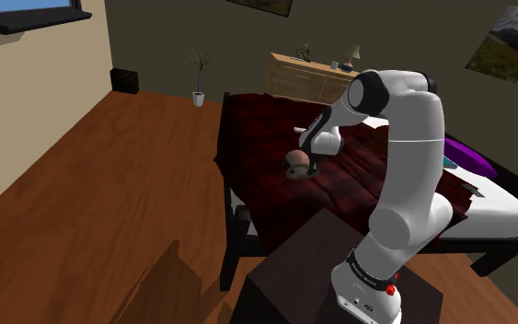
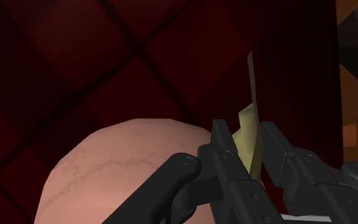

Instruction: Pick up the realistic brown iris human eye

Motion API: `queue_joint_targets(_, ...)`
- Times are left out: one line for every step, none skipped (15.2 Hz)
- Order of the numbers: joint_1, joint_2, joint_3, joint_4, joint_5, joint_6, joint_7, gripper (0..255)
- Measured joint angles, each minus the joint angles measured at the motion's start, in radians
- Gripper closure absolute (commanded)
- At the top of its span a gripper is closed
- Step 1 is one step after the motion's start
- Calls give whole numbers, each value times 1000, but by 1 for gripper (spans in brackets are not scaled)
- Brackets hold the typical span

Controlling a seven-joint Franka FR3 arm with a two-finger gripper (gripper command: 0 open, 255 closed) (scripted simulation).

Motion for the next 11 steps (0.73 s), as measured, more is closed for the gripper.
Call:
queue_joint_targets(9, -16, -10, -4, -7, -12, 4, 255)
queue_joint_targets(15, -28, -19, -6, -14, -23, 8, 255)
queue_joint_targets(23, -43, -28, -12, -21, -32, 11, 255)
queue_joint_targets(28, -54, -35, -13, -27, -41, 14, 255)
queue_joint_targets(36, -67, -43, -19, -34, -49, 20, 255)
queue_joint_targets(41, -77, -51, -17, -40, -61, 22, 255)
queue_joint_targets(48, -90, -59, -20, -48, -70, 27, 255)
queue_joint_targets(54, -101, -66, -21, -55, -80, 32, 255)
queue_joint_targets(59, -113, -74, -25, -62, -89, 33, 255)
queue_joint_targets(66, -125, -82, -27, -70, -99, 39, 255)
queue_joint_targets(71, -132, -86, -26, -75, -106, 43, 255)
